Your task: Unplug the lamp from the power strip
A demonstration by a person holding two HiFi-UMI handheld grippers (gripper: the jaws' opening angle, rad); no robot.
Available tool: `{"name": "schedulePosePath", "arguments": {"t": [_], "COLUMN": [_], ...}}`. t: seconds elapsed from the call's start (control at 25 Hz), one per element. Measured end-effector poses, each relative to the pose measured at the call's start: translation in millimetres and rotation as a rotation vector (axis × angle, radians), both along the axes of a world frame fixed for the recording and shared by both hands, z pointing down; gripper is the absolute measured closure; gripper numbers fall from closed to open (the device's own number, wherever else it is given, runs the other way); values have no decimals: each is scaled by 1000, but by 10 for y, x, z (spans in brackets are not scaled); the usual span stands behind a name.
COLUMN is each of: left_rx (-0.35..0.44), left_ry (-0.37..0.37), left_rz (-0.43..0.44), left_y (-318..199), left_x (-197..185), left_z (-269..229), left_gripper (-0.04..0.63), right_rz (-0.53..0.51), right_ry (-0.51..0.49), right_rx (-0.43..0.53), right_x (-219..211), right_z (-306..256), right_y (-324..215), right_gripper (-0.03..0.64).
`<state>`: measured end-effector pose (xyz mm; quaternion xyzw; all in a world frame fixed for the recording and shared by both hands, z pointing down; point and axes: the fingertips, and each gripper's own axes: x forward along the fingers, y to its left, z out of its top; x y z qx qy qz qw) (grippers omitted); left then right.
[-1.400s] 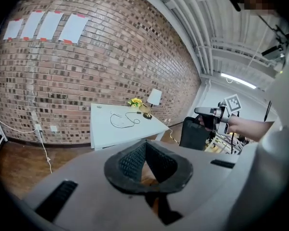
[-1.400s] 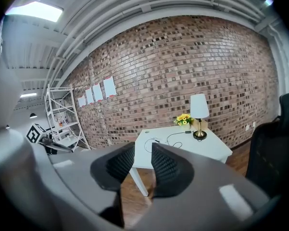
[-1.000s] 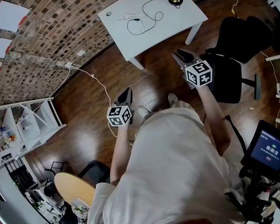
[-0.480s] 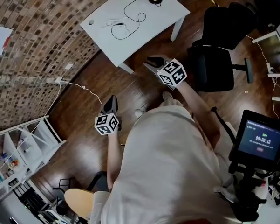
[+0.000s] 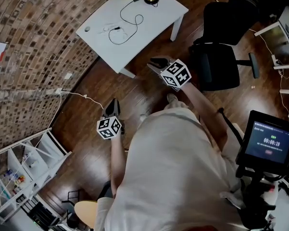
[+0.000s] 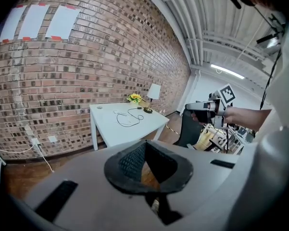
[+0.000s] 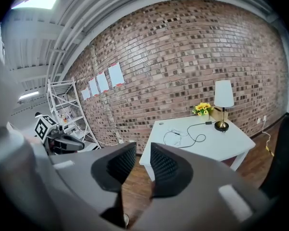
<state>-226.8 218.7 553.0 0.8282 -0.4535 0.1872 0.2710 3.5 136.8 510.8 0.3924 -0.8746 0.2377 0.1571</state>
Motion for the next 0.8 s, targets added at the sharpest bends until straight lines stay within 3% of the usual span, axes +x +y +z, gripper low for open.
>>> {"name": "schedulePosePath", "arguments": {"t": [0.52, 0.64, 0.8], "left_rx": [-18, -21, -25], "left_ry": [10, 12, 14], "left_rz": [32, 30, 31], "left_y": [-50, -36, -28], "left_x": [127, 130, 141], "left_z": [29, 22, 26], "left_gripper": [591, 591, 591], "right_rz": [23, 18, 29], "right_ry": [50, 90, 85], "right_rx": [-11, 24, 47], "right_x": [113, 139, 134], "right_z": [91, 73, 35], "right_y": [42, 76, 54], "right_gripper": [538, 613, 623]}}
